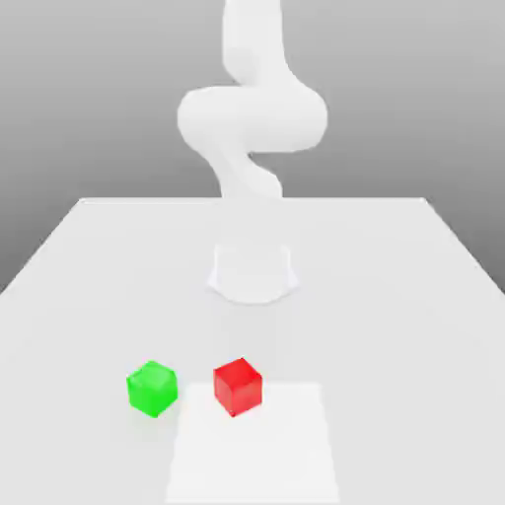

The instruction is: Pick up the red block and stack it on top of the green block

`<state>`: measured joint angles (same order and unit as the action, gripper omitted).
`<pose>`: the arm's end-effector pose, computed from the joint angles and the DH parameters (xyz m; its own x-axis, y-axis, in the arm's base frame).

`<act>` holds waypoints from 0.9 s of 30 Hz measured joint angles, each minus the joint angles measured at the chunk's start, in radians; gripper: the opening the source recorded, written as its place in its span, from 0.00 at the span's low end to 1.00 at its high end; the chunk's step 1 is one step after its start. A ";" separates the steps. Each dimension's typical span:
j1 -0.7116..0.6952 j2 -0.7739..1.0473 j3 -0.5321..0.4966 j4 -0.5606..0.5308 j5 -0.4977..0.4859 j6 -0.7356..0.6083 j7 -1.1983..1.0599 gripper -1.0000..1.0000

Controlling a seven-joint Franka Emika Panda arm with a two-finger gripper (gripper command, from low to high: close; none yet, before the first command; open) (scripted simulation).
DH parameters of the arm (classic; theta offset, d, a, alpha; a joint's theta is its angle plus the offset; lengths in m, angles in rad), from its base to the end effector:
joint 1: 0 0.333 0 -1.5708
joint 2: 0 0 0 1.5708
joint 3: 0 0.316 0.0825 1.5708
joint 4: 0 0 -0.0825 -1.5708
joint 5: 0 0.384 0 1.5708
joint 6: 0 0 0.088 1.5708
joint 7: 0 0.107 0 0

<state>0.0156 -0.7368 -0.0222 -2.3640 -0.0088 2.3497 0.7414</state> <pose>0.3736 -0.0053 0.6610 0.5531 -0.6785 0.4835 -0.5069 -0.7346 -0.4510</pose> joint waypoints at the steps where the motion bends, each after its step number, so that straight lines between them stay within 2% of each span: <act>1: 0.008 0.031 -0.011 -0.031 -0.004 0.024 -0.028 0.50; 16: 0.101 0.532 -0.168 -0.498 -0.055 0.404 -0.488 0.50; 20: 0.116 0.753 -0.161 -0.536 0.030 0.574 -0.621 0.50; 24: 0.035 0.904 -0.054 -0.520 0.141 0.701 -0.706 0.50; 25: 0.022 0.923 -0.038 -0.517 0.152 0.717 -0.714 0.00; 27: 0.022 0.923 -0.038 -0.517 0.152 0.717 -0.714 0.00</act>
<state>0.0374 0.1864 -0.0603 -2.8809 0.1429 3.0664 0.0278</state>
